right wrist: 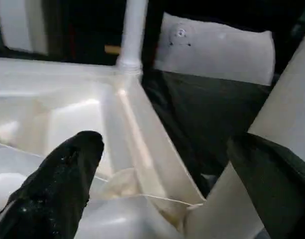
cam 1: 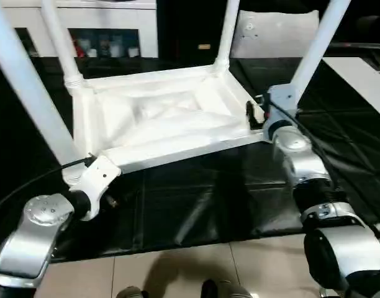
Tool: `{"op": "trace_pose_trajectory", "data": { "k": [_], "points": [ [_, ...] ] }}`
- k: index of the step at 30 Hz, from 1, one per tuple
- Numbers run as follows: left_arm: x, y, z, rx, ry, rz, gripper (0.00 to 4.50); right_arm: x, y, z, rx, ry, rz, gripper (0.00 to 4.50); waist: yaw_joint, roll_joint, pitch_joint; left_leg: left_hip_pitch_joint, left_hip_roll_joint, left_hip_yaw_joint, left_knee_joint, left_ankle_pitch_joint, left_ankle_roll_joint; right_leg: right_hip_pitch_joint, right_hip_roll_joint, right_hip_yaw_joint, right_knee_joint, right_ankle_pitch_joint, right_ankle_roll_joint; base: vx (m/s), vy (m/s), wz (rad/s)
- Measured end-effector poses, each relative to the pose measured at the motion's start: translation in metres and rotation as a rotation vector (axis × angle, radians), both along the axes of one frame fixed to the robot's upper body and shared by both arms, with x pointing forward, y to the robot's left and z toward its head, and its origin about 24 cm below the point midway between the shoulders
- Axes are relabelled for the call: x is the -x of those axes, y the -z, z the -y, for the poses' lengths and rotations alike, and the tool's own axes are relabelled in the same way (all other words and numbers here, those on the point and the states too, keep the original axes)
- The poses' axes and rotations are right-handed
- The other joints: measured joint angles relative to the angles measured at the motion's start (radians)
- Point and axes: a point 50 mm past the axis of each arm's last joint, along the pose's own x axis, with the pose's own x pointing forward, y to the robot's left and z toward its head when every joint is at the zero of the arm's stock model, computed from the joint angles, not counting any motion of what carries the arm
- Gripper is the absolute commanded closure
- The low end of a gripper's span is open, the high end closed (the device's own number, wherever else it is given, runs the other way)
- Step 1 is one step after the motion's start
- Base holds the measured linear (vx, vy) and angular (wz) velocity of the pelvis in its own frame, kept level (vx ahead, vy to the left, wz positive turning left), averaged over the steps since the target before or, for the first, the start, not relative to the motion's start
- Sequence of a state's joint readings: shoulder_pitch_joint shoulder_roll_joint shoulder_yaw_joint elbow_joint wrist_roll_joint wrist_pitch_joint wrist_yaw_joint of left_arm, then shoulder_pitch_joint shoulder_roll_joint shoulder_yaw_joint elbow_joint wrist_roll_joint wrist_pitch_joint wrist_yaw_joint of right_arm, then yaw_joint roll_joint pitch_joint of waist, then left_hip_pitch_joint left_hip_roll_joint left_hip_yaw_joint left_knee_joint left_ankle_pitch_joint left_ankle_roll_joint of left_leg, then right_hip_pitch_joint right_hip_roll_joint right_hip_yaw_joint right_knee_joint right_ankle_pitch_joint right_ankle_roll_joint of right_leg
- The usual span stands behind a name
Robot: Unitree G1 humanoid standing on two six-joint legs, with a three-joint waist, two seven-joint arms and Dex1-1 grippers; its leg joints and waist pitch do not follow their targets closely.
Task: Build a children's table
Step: Rotate leg to tighten
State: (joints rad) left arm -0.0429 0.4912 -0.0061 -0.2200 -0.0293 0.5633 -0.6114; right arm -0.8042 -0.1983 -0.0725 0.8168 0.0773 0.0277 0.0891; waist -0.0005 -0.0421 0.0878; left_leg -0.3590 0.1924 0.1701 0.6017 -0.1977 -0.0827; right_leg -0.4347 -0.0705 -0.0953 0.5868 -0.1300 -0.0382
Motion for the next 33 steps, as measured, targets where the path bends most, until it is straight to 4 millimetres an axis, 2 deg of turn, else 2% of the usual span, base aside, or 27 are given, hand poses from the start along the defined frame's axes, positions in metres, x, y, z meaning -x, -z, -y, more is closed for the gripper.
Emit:
{"op": "trace_pose_trajectory", "data": {
  "k": [2, 3, 7, 8, 11, 15, 18, 22, 24, 28, 29, 31, 33],
  "points": [
    [0.002, -0.002, 0.007, 0.072, -0.033, 0.034, 0.76, 0.007, 0.000, -0.006, -0.037, -0.141, 0.021, 0.00, -0.009, -0.001, -0.001, -0.004, 0.001, 0.000, 0.000, 0.000, 0.000, 0.000, 0.002, 0.000, -0.001, 0.000, 0.000, 0.000, 0.000, 0.00],
    [0.005, -0.003, 0.010, 0.111, -0.056, 0.053, 0.46, 0.011, 0.002, -0.010, -0.050, -0.194, 0.026, 0.00, -0.013, -0.001, -0.001, -0.004, 0.002, 0.000, 0.000, 0.000, 0.000, 0.000, 0.002, 0.000, -0.001, 0.000, 0.000, 0.000, 0.000, 0.00],
    [0.015, 0.002, 0.017, 0.243, -0.172, 0.106, 0.38, 0.030, 0.015, -0.025, -0.192, -0.306, 0.013, 0.00, -0.021, -0.003, -0.002, -0.007, 0.011, -0.001, 0.001, 0.000, 0.000, 0.000, 0.012, -0.001, -0.007, 0.000, 0.000, 0.000, 0.000, 0.00],
    [0.017, 0.004, 0.016, 0.242, -0.192, 0.116, 0.10, 0.034, 0.017, -0.027, -0.214, -0.332, 0.004, 0.00, -0.020, -0.003, -0.002, -0.009, 0.013, -0.001, 0.002, 0.000, 0.000, -0.001, 0.014, -0.003, -0.009, 0.001, -0.001, 0.000, 0.000, 0.00],
    [0.029, 0.010, 0.011, 0.270, -0.284, 0.174, 0.10, 0.056, 0.017, -0.039, -0.285, -0.469, -0.004, 0.00, -0.021, -0.005, -0.003, -0.008, 0.015, -0.001, 0.001, 0.000, 0.000, 0.000, 0.015, -0.004, -0.010, 0.001, -0.001, 0.000, 0.000, 0.00],
    [0.045, 0.018, 0.006, 0.278, -0.380, 0.221, 0.10, 0.083, 0.025, -0.058, -0.290, -0.629, -0.055, 0.00, -0.021, -0.005, -0.003, -0.008, 0.014, -0.001, 0.001, 0.000, 0.000, 0.000, 0.015, -0.005, -0.014, 0.000, 0.000, 0.000, 0.000, 0.00],
    [0.054, 0.021, -0.001, 0.288, -0.480, 0.257, 0.10, 0.097, 0.029, -0.060, -0.290, -0.687, -0.097, 0.00, -0.019, -0.004, -0.004, -0.009, 0.015, -0.003, 0.001, 0.000, 0.000, 0.002, 0.015, -0.007, -0.024, 0.000, 0.000, 0.000, 0.000, 0.00],
    [0.071, 0.024, -0.017, 0.262, -0.654, 0.329, 0.10, 0.116, 0.033, -0.062, -0.286, -0.759, -0.159, 0.00, -0.022, -0.005, -0.005, -0.007, 0.015, -0.006, 0.001, 0.000, 0.001, 0.013, 0.015, -0.012, -0.039, 0.001, 0.002, 0.000, 0.000, 0.00],
    [0.073, 0.020, -0.021, 0.259, -0.708, 0.387, 0.10, 0.121, 0.034, -0.064, -0.280, -0.781, -0.184, 0.00, -0.022, -0.004, -0.004, -0.005, 0.017, -0.013, 0.000, 0.000, 0.001, 0.022, 0.014, -0.023, -0.051, 0.001, 0.002, 0.000, 0.000, 0.00],
    [0.073, 0.013, -0.024, 0.266, -0.754, 0.469, 0.10, 0.129, 0.034, -0.069, -0.269, -0.829, -0.209, 0.00, -0.028, -0.003, -0.003, 0.007, 0.018, -0.024, -0.002, -0.001, 0.001, 0.047, 0.014, -0.038, -0.075, 0.000, 0.003, 0.000, 0.000, 0.00],
    [0.073, 0.011, -0.024, 0.269, -0.756, 0.492, 0.10, 0.130, 0.034, -0.069, -0.266, -0.837, -0.219, 0.00, -0.032, 0.000, -0.001, 0.012, 0.021, -0.027, -0.002, -0.001, 0.002, 0.056, 0.013, -0.048, -0.082, -0.001, 0.005, 0.000, 0.000, 0.00],
    [0.071, 0.007, -0.025, 0.272, -0.758, 0.512, 0.10, 0.131, 0.034, -0.069, -0.262, -0.838, -0.224, 0.00, -0.040, 0.002, 0.001, 0.015, 0.026, -0.029, -0.002, -0.001, 0.002, 0.066, 0.011, -0.058, -0.086, -0.005, 0.011, 0.000, 0.000, 0.00],
    [0.066, 0.002, -0.025, 0.275, -0.749, 0.539, 0.10, 0.131, 0.034, -0.069, -0.260, -0.837, -0.226, 0.00, -0.045, -0.002, 0.003, 0.025, 0.026, -0.027, -0.002, -0.001, 0.001, 0.070, 0.011, -0.053, -0.074, -0.006, 0.011, 0.000, 0.000, 0.00]
  ]
}}
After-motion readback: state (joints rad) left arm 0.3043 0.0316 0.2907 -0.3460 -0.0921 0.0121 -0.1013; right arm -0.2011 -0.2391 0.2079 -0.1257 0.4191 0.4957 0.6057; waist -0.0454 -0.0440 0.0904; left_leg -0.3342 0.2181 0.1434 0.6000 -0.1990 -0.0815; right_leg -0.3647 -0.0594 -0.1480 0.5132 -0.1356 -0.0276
